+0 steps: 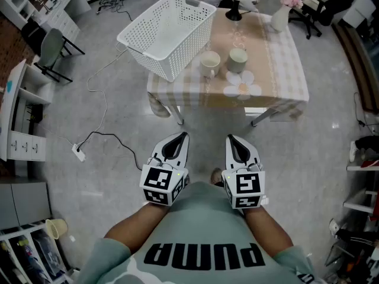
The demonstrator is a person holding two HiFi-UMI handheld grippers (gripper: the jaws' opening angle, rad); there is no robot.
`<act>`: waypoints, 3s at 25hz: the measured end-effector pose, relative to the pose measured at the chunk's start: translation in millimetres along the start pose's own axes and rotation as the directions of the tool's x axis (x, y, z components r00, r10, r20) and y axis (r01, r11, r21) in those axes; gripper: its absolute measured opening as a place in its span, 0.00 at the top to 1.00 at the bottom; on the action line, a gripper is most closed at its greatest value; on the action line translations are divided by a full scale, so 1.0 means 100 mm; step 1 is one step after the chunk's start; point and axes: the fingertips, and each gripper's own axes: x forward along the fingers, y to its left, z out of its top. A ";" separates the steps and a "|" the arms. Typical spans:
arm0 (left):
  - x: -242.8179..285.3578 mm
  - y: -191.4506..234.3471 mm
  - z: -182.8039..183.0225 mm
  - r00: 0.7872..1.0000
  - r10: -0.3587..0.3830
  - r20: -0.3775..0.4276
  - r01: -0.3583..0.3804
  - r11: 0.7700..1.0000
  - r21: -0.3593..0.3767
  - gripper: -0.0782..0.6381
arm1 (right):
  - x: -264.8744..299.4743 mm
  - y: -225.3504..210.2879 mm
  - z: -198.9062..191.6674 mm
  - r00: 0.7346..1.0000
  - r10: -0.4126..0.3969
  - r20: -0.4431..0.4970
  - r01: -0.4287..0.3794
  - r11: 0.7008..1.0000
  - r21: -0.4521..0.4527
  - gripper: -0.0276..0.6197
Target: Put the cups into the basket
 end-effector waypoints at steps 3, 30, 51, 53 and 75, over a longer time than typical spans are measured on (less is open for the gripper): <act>-0.01 0.02 0.00 1.000 -0.001 0.001 0.001 1.000 0.000 0.89 | 0.01 0.07 0.04 1.000 0.012 0.002 -0.012 1.000 0.013 0.94; -0.43 0.45 -0.02 0.999 -0.027 0.044 0.027 1.000 -0.002 0.89 | 0.05 0.53 0.12 0.998 -0.057 0.016 0.056 0.998 0.040 0.94; -0.26 0.93 0.01 0.999 0.020 0.050 -0.017 0.999 -0.043 0.89 | 0.55 0.57 0.30 0.999 -0.045 0.015 0.045 0.999 0.003 0.94; -0.15 0.97 0.06 0.998 0.035 0.045 -0.033 0.998 -0.047 0.89 | 0.67 0.49 0.34 0.999 -0.031 0.014 0.031 1.000 0.000 0.94; 1.33 1.02 0.56 0.986 0.165 -0.032 -0.167 0.983 -0.074 0.89 | 1.91 -0.52 0.69 0.980 0.194 -0.039 -0.195 0.980 -0.038 0.94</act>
